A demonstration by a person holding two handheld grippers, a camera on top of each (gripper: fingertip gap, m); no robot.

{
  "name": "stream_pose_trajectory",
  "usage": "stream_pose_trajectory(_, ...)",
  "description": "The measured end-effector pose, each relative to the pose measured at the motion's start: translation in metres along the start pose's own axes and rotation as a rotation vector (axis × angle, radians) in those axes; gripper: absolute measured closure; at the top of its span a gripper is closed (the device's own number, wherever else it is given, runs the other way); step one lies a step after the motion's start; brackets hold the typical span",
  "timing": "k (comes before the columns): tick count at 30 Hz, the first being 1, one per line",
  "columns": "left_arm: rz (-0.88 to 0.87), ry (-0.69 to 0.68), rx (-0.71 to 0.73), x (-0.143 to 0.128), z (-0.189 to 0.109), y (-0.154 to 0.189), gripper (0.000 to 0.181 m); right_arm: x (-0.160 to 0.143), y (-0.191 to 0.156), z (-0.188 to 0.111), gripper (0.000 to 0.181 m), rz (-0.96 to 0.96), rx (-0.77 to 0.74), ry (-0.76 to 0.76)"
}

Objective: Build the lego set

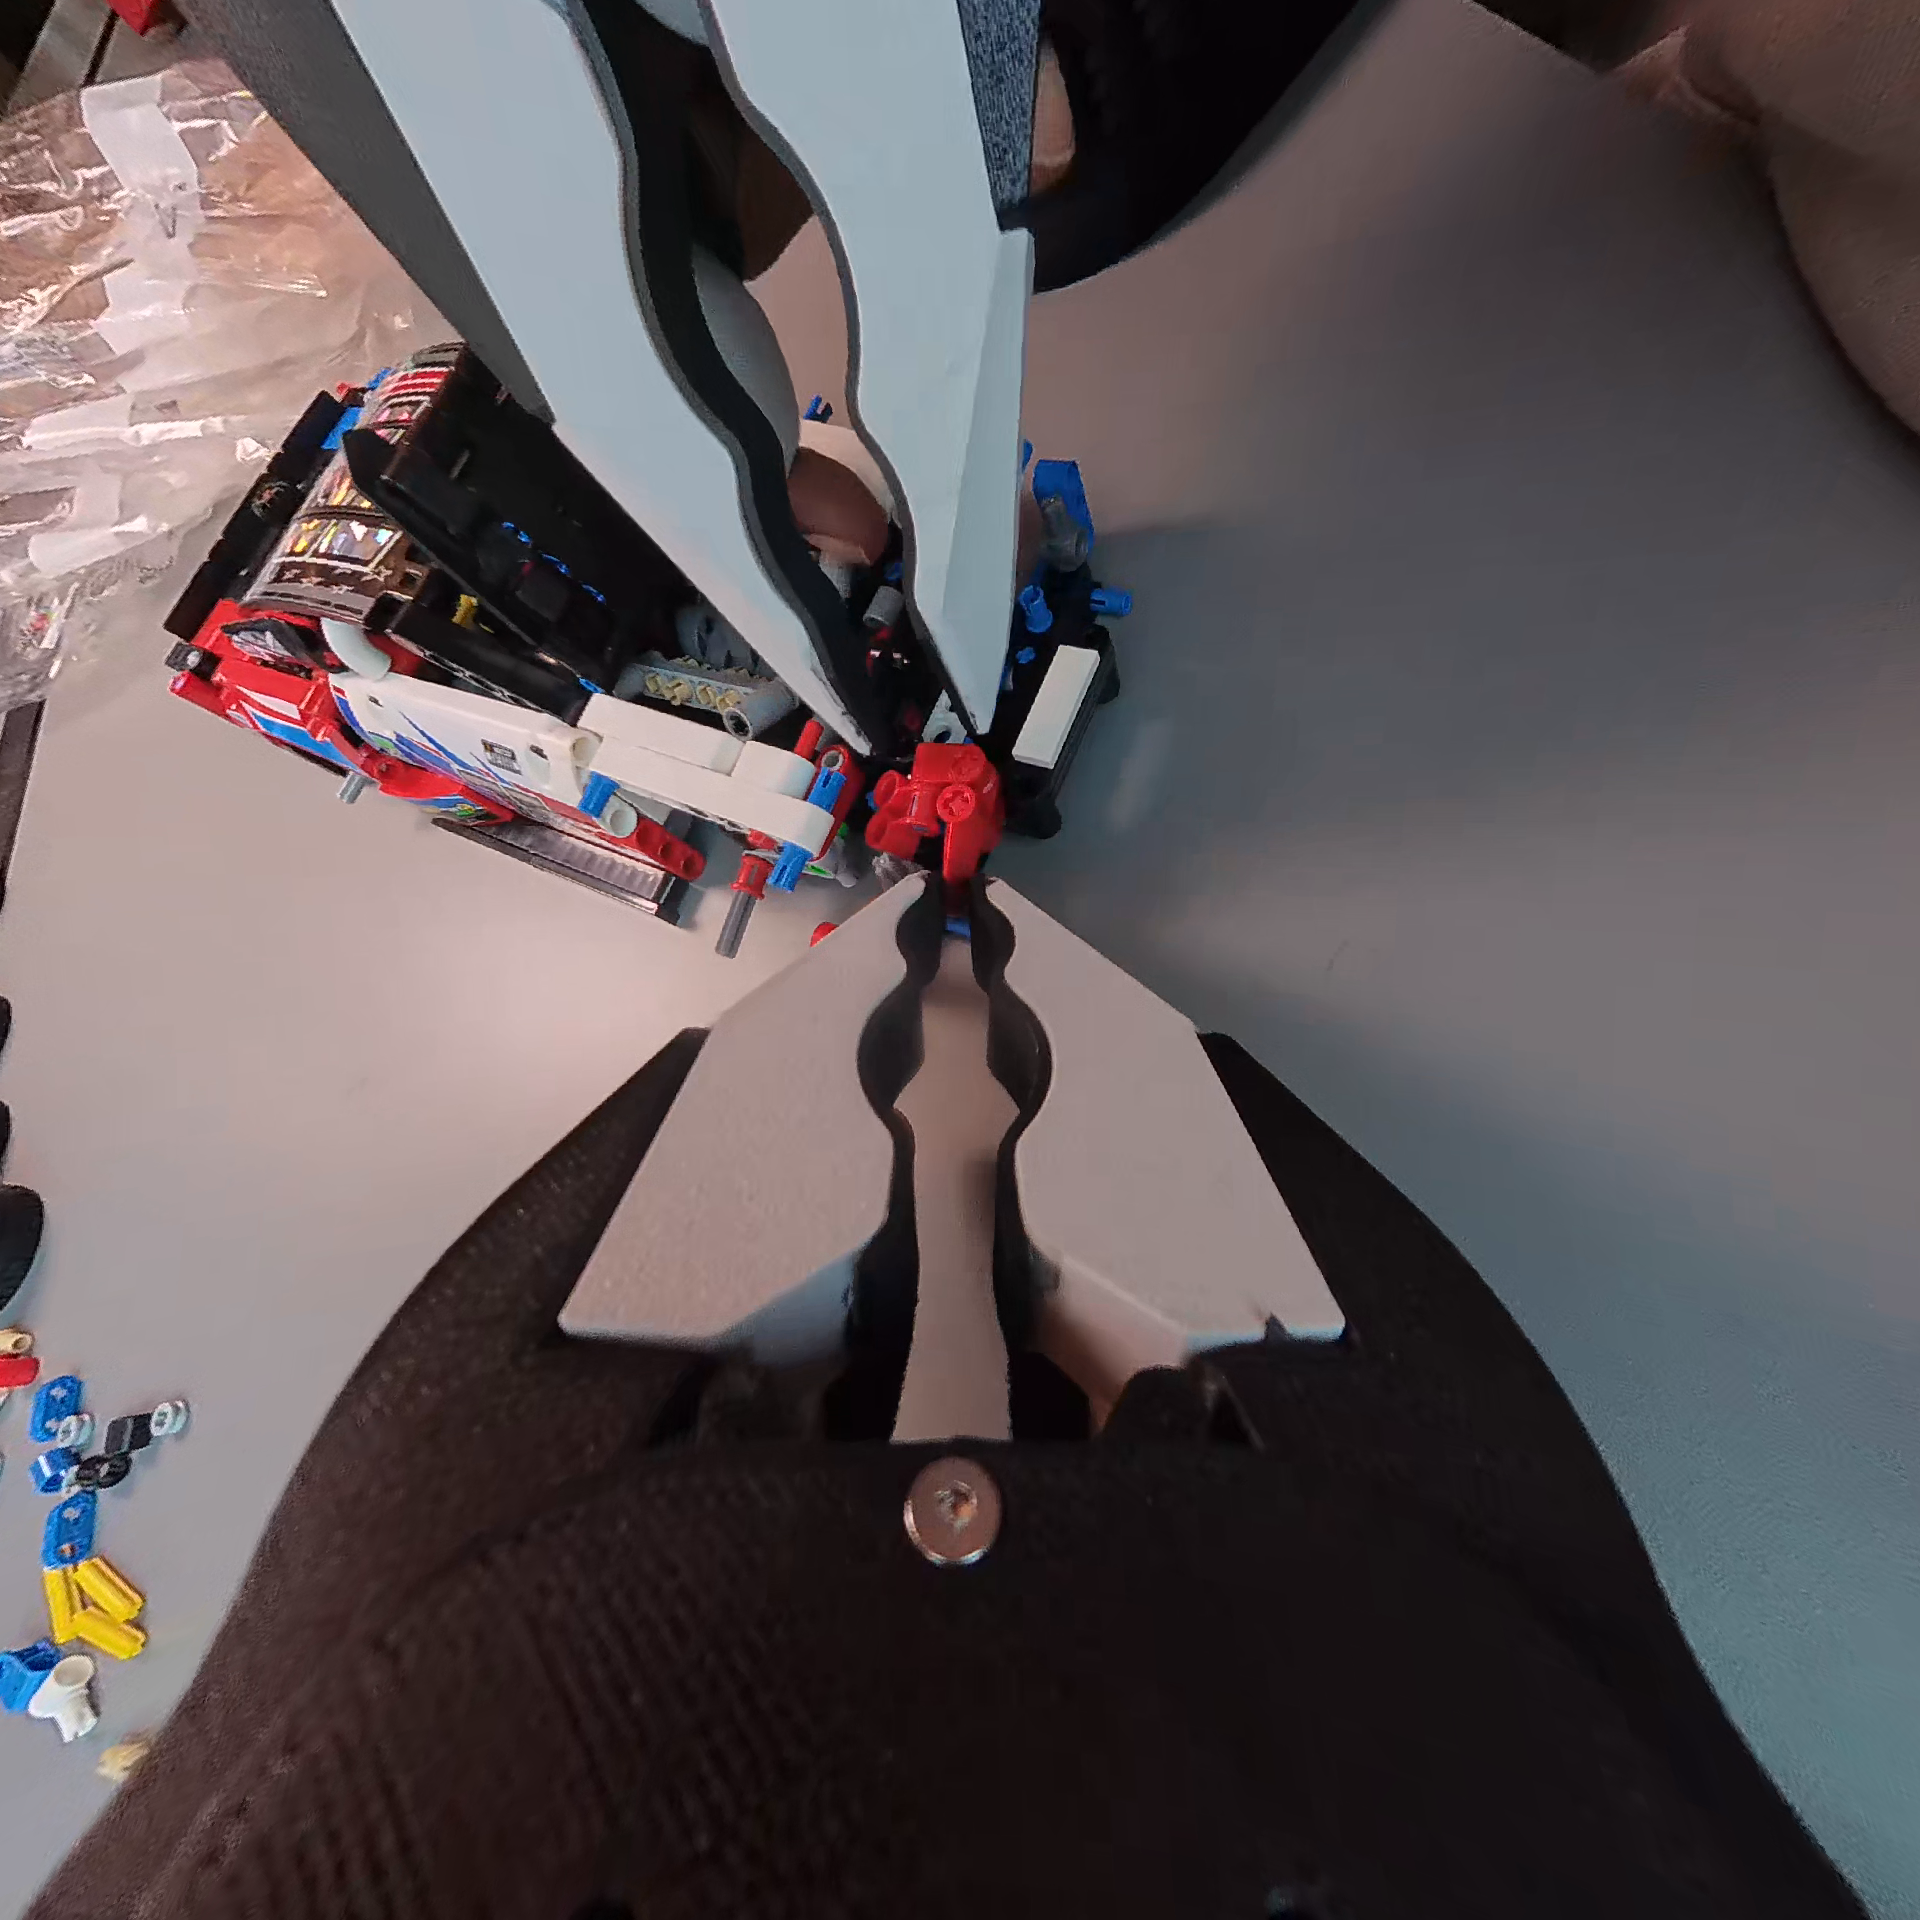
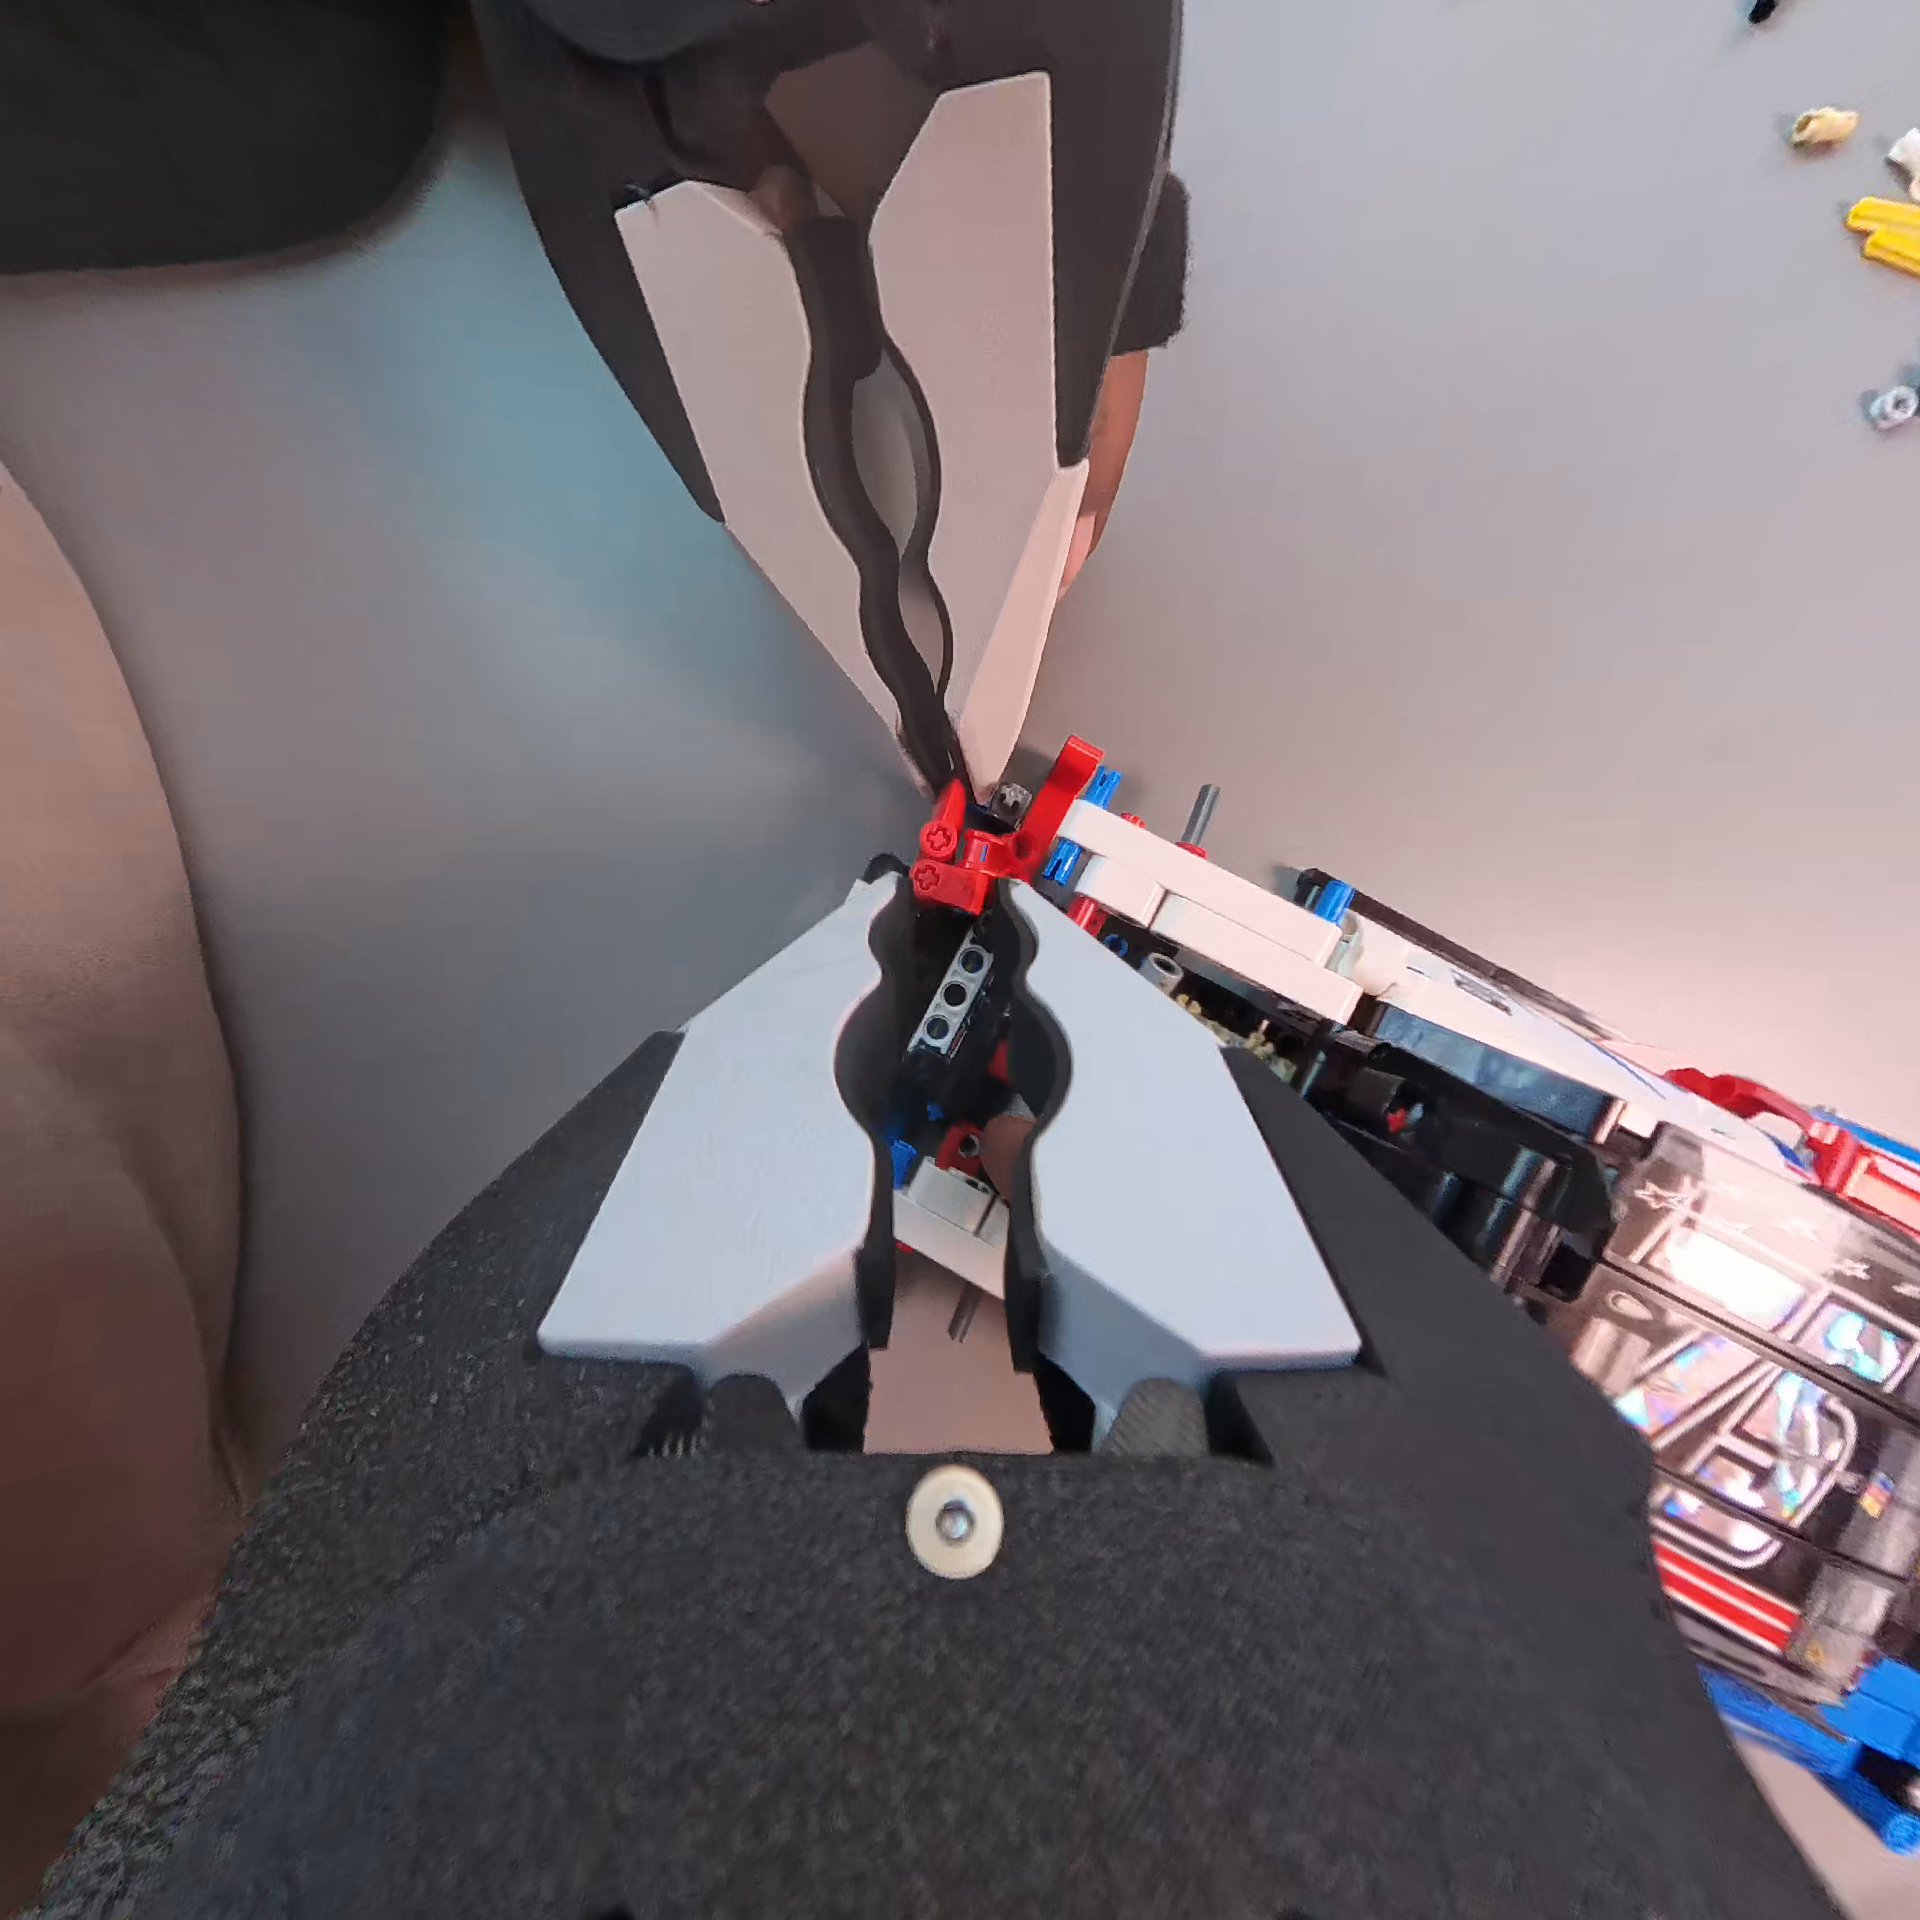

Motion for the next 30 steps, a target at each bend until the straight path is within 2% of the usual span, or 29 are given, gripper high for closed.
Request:
stream_pose_trajectory(1, -0.012, 0.004, -0.006, 0.000, 0.000, 0.000, 0.179, -0.001, 0.000, 0.003, 0.169, 0.035, 0.006, -0.011)
stream_pose_trajectory(6, -0.100, 0.012, -0.047, -0.001, -0.001, -0.002, 0.179, -0.001, -0.002, 0.006, 0.170, 0.032, 0.014, -0.032)
stream_pose_trajectory(15, -0.395, -0.001, -0.206, -0.003, -0.002, -0.006, 0.179, -0.002, -0.009, 0.006, 0.169, -0.040, 0.007, -0.025)
stream_pose_trajectory(21, -0.664, -0.016, -0.301, -0.006, -0.003, -0.012, 0.179, 0.000, -0.009, 0.006, 0.163, -0.040, -0.002, -0.005)
stream_pose_trajectory(25, -0.864, -0.003, -0.380, -0.008, -0.005, -0.017, 0.179, 0.001, -0.008, 0.005, 0.166, -0.041, -0.012, 0.006)
stream_pose_trajectory(30, -0.879, -0.064, -0.423, -0.010, -0.001, -0.013, 0.179, 0.001, -0.014, 0.007, 0.169, -0.140, -0.050, -0.028)
Point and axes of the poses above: each gripper's, where its closed fingertips meet, z out along the fingers, x out of its top, y = z × x across the jaws, the point moved 7 cm from there along -z, back along the fingers, and after that the axes turned 8 degrees about x, right-handed, at the moved point
